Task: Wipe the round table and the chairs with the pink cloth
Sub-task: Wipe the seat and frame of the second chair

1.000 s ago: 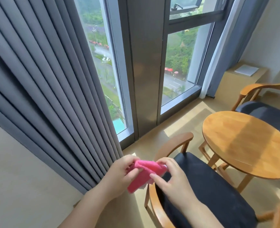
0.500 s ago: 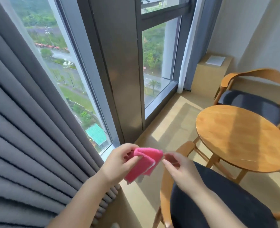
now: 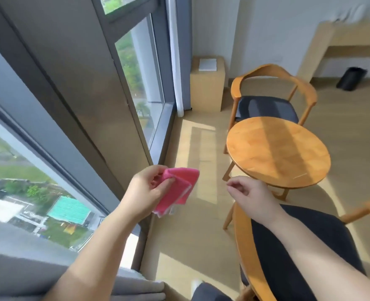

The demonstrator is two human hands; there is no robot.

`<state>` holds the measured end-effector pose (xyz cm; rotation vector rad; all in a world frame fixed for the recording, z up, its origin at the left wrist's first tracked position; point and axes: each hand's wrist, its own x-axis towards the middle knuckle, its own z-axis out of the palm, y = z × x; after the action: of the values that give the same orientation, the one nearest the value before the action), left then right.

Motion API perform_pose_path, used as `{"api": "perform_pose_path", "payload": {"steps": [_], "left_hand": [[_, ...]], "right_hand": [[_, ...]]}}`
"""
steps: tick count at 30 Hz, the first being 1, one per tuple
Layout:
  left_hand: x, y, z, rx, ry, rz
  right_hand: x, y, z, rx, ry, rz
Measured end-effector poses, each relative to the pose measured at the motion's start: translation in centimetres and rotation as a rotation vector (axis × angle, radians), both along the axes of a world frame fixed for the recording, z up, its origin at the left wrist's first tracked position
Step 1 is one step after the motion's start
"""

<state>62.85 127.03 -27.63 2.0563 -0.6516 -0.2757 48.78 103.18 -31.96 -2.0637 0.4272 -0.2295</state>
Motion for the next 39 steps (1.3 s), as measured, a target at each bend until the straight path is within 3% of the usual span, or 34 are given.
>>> {"api": "perform_pose_path", "payload": {"steps": [17, 23, 29, 39], "left_hand": [[23.9, -16.3, 3.2, 0.014, -0.114, -0.389], [29.5, -24.8, 3.1, 0.019, -0.093, -0.629], [29.2, -36.1, 1.1, 0.010, -0.029, -0.954], [20.1, -47.9, -1.3, 0.031, 0.021, -1.776]], "right_hand": [[14.3, -12.2, 0.8, 0.029, 0.035, -0.418], [15.0, -15.3, 0.6, 0.023, 0.086, -0.601], [13.6, -16.8, 0.7, 0.027, 0.130, -0.904], [15.9, -12.1, 2.7, -0.109, 0.028, -1.341]]}}
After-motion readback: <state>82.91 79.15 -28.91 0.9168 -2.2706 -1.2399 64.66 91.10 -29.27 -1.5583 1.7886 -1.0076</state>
